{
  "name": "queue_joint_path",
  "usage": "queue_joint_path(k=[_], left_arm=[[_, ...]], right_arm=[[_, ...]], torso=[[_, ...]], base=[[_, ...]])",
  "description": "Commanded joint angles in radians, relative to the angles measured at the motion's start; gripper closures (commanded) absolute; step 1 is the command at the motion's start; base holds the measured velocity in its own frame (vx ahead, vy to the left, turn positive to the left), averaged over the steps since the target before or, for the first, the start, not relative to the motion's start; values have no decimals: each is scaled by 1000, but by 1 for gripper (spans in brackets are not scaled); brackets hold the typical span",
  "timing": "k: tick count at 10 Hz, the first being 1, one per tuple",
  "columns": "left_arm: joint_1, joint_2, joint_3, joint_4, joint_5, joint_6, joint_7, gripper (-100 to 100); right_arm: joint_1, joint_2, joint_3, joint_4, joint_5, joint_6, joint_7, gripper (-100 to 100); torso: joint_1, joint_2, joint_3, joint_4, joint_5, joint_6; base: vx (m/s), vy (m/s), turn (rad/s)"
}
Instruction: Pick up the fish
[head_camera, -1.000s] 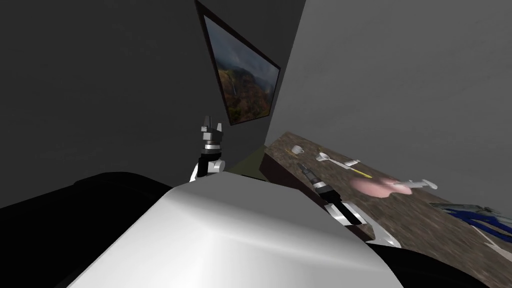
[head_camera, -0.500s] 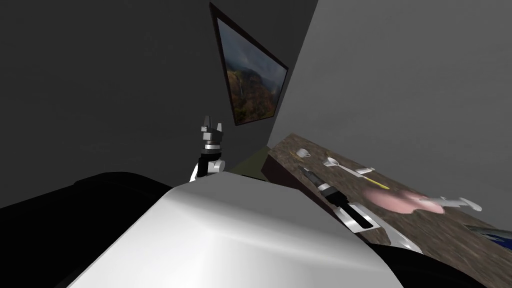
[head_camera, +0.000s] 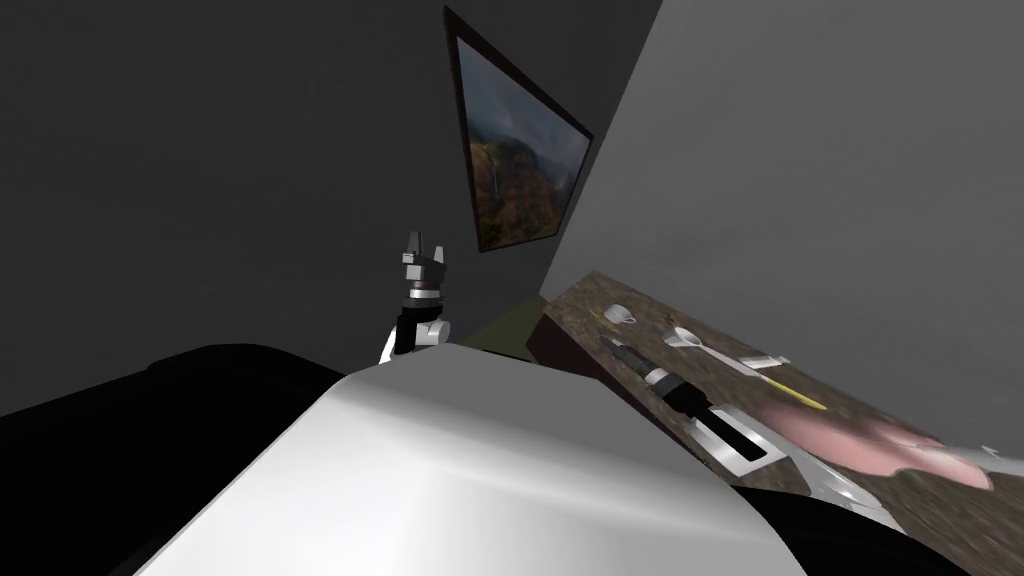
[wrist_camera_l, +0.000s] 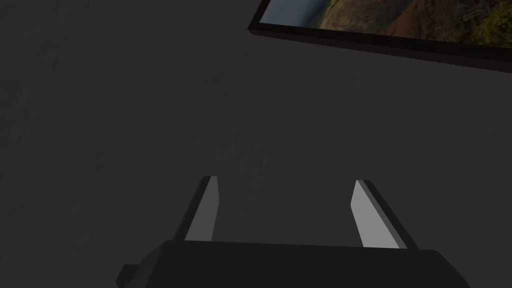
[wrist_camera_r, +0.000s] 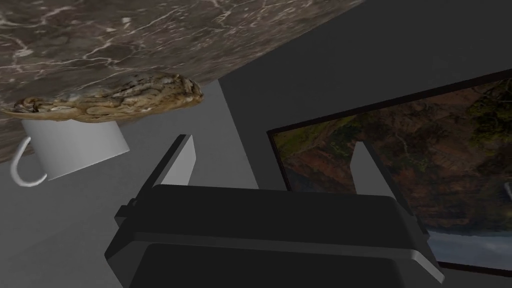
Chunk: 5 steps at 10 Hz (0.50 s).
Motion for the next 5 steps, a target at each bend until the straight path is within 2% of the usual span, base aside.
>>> queue_joint_path(k=[1, 4, 5], left_arm=[[0, 0, 0, 0, 0, 0, 0, 0], [0, 0, 0, 0, 0, 0, 0, 0], [0, 0, 0, 0, 0, 0, 0, 0]], right_arm=[[19, -50, 16, 26, 6, 3, 17, -100], [38, -131, 32, 49, 11, 6, 33, -100], [38, -153, 32, 49, 11, 6, 33, -100]], torso=[[0, 0, 0, 0, 0, 0], [2, -2, -1, -1, 0, -1], [1, -2, -1, -1, 0, 0]], base=[[41, 36, 213], [57, 43, 181], [26, 8, 3]])
